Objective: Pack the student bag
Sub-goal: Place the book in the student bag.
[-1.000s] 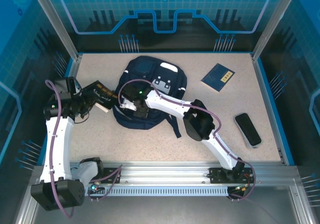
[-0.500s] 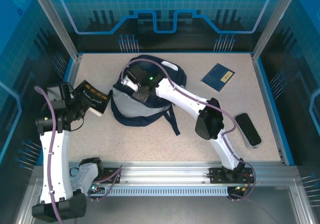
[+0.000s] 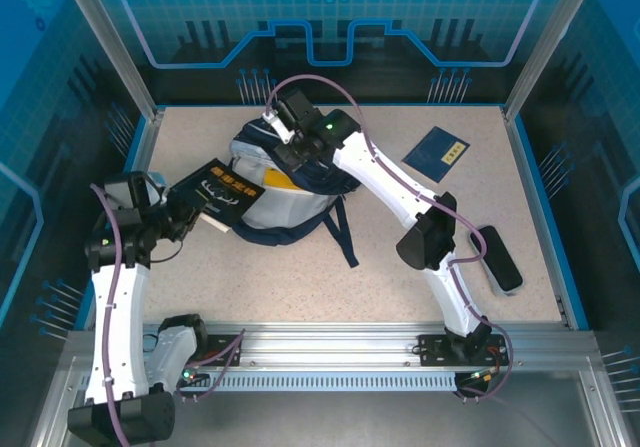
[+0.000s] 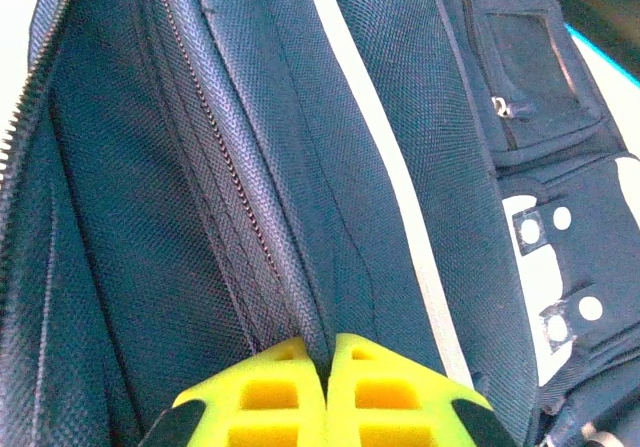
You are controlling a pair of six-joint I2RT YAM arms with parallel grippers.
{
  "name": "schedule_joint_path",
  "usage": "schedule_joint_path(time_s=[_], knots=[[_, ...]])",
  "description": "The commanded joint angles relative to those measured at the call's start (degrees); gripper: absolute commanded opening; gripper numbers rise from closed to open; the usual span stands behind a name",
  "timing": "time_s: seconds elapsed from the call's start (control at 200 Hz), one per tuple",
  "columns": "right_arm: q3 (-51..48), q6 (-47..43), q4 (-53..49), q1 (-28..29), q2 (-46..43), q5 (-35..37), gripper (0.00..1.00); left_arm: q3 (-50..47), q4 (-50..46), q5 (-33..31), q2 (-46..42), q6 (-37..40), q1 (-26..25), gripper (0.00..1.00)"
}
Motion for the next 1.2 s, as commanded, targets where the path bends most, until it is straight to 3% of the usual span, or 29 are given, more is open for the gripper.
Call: schedule_joint_path(time_s=[0.0,0.25,0.505,0.72,0.875,1.076,1.196], knots=[[3.94,5.61,3.0,-1.05,-3.71,-5.5,0.0,-2.17,13.09,10.33,-0.97,-6.39,0.37,0.05],[4.02,11.59,3.72,-3.52,-4.82,-14.07,0.0,-9.06,23.95,12.7,0.48,-12.45,-1.59,0.04],[3.93,19.12,5.1,-6.83,-5.04,-24.55,0.0,-16.01,42.4,-3.05,6.48,-17.59,-15.14,0.0],[3.52,22.87,5.5,-8.73,-5.57,-30.6,0.0,-19.32,58.52,-14.16,15.24,-20.11,-23.01,0.01],[3.47,24.58,5.94,-9.25,-5.81,-34.44,0.0,-18.59,68.55,-16.18,23.07,-21.73,-25.64,0.01],[3.33,26.05,6.24,-9.4,-6.32,-37.67,0.0,-14.95,72.82,-20.97,31.08,-20.99,-28.61,0.02],[3.24,26.54,6.6,-9.44,-6.45,-39.26,0.0,-12.27,75.61,-18.92,36.77,-22.03,-28.98,0.04]])
